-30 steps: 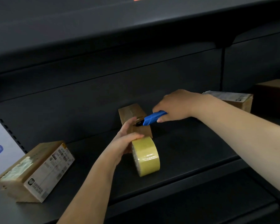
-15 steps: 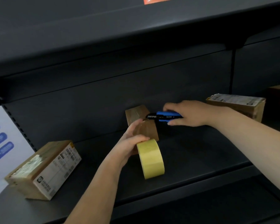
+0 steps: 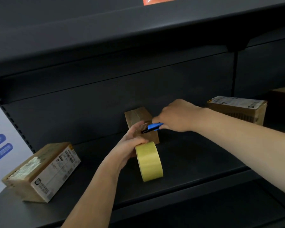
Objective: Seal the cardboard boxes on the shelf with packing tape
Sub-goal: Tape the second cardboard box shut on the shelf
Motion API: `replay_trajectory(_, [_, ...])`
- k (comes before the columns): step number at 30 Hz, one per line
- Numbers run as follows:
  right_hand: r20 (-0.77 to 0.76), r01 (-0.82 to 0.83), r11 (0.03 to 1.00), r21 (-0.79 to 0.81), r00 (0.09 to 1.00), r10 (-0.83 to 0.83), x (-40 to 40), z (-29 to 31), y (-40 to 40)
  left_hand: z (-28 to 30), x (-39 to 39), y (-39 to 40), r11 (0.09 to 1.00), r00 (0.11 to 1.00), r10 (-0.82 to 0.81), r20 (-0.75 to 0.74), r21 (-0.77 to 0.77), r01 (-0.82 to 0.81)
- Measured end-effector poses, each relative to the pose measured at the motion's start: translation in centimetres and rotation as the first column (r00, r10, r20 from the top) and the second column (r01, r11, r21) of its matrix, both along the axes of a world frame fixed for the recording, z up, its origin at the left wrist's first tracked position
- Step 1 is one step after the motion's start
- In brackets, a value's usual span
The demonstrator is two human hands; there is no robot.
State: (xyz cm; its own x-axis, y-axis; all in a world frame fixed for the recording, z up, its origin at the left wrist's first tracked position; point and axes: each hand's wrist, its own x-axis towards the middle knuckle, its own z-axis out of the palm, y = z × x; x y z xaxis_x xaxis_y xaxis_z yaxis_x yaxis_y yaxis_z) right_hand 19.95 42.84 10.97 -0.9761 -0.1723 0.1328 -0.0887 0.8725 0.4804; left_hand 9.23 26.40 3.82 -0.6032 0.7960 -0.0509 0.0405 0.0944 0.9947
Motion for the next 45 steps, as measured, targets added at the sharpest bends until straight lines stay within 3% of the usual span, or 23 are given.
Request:
replay_trajectory(11, [0.098,0.102,0.986,0.135,0.988,-0.116,0.7,0.7,1.7,0.1,0.1,0.0,0.997,0.996,0.073,-0.046,-0.035,-0.075])
replay_trajectory(13, [0.156,0.142,0.989,-0.030,0.978,-0.135,1.5,0.5,3.2,0.0,0.1,-0.1,0.994,0.994,0.096,-0.056,-0.041,-0.098])
replay_trajectory(16, [0.271,0.228,0.911,-0.345,0.953,-0.136,1.6,-1.1,4.1,-0.1,0.1,0.0,0.995,0.995,0.090,-0.053,-0.025,-0.092])
replay_trajectory(18, [0.362,0.338,0.853,-0.398,0.912,-0.192,1.1,-3.6,4.0,-0.3,0.1,0.0,0.997,0.995,0.080,-0.058,-0.020,-0.081])
replay_trajectory(21, [0.435,0.400,0.873,-0.279,0.863,-0.257,0.3,-6.3,4.3,-0.4,0.0,-0.2,0.997,0.995,0.068,-0.074,-0.020,-0.070])
replay_trajectory(23, [0.358,0.373,0.885,-0.279,0.895,-0.265,-0.6,-5.6,4.5,-0.5,-0.2,-0.2,0.997,0.995,0.066,-0.080,-0.035,-0.069])
replay_trajectory(24, [0.277,0.331,0.869,-0.367,0.931,-0.238,-1.3,-4.8,4.6,-0.5,-0.3,-0.2,0.997,0.995,0.064,-0.075,-0.035,-0.067])
replay_trajectory(26, [0.073,0.153,0.787,-0.598,0.988,-0.137,-3.4,-3.2,4.2,-0.6,-0.4,-0.2,0.998,0.997,0.055,-0.062,-0.016,-0.056])
replay_trajectory(28, [-0.035,-0.033,0.741,-0.671,0.999,0.013,-5.9,-2.2,3.2,-0.5,-0.3,-0.1,0.999,0.996,0.050,-0.067,-0.010,-0.051])
replay_trajectory(31, [0.035,-0.061,0.792,-0.607,0.994,0.103,-8.6,-3.3,1.7,-0.3,-0.1,-0.4,0.998,0.995,0.060,-0.079,-0.002,-0.060])
replay_trajectory(35, [-0.073,-0.119,0.729,-0.674,0.993,0.095,-9.9,-6.2,1.6,-0.8,-0.6,-2.5,0.994,0.996,0.087,-0.022,0.065,-0.086])
replay_trajectory(40, [-0.105,-0.104,0.793,-0.601,0.993,0.051,-9.1,-6.2,0.6,0.6,-0.5,-6.2,0.933,0.975,0.196,0.106,0.285,-0.218])
replay_trajectory(45, [-0.115,-0.211,0.835,-0.509,0.977,0.177,-6.2,-5.3,-3.6,3.5,-0.6,-11.5,0.885,0.959,0.282,-0.020,0.392,-0.252])
